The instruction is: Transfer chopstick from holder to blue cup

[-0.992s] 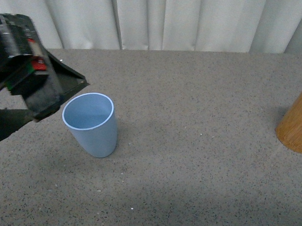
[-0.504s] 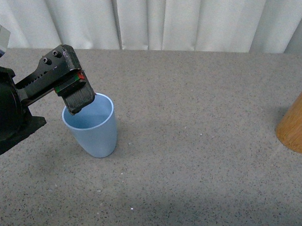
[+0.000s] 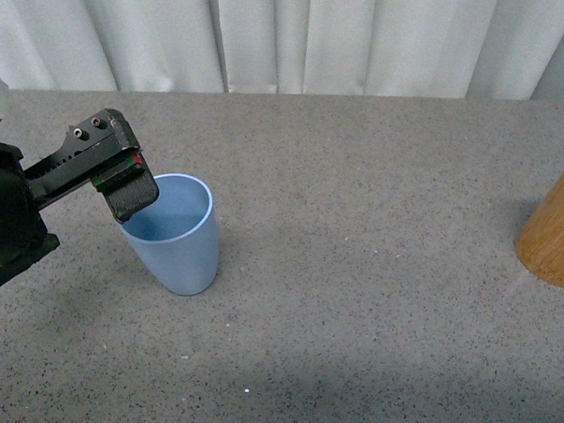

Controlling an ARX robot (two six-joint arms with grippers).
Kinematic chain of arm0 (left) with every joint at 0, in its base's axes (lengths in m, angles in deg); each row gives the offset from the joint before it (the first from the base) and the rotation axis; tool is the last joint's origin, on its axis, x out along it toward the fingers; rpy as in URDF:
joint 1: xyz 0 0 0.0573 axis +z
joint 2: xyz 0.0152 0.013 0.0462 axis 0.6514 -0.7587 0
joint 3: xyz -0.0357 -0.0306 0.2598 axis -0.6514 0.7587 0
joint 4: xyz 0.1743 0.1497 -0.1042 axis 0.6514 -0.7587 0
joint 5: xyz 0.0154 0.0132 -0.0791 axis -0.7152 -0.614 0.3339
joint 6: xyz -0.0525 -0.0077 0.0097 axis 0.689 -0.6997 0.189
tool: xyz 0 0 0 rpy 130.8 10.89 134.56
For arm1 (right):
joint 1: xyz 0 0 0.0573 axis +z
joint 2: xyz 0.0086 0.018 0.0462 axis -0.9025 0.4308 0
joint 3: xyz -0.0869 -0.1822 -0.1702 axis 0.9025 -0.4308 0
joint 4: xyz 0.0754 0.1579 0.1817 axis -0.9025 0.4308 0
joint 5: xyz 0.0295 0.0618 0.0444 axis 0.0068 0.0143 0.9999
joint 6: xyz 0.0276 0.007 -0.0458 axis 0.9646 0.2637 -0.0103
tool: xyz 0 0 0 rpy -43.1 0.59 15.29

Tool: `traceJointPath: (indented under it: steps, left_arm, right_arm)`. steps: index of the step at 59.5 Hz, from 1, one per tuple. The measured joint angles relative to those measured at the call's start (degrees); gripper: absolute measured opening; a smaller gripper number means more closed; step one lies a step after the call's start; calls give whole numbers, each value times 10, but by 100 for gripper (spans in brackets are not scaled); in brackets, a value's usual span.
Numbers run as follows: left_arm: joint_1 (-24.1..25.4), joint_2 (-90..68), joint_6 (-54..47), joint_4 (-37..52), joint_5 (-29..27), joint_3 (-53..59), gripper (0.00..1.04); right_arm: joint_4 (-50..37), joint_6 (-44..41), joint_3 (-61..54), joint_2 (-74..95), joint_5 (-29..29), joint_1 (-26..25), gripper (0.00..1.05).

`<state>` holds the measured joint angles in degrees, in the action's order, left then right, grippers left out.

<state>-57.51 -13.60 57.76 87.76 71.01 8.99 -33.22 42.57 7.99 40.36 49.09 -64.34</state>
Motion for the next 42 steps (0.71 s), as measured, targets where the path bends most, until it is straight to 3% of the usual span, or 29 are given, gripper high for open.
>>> traceJointPath:
  steps: [42]
  left_arm:
    - [-4,-30,-3,-8,-4,-4,98]
  right_arm:
    - [0,0,0,0,0,0,95]
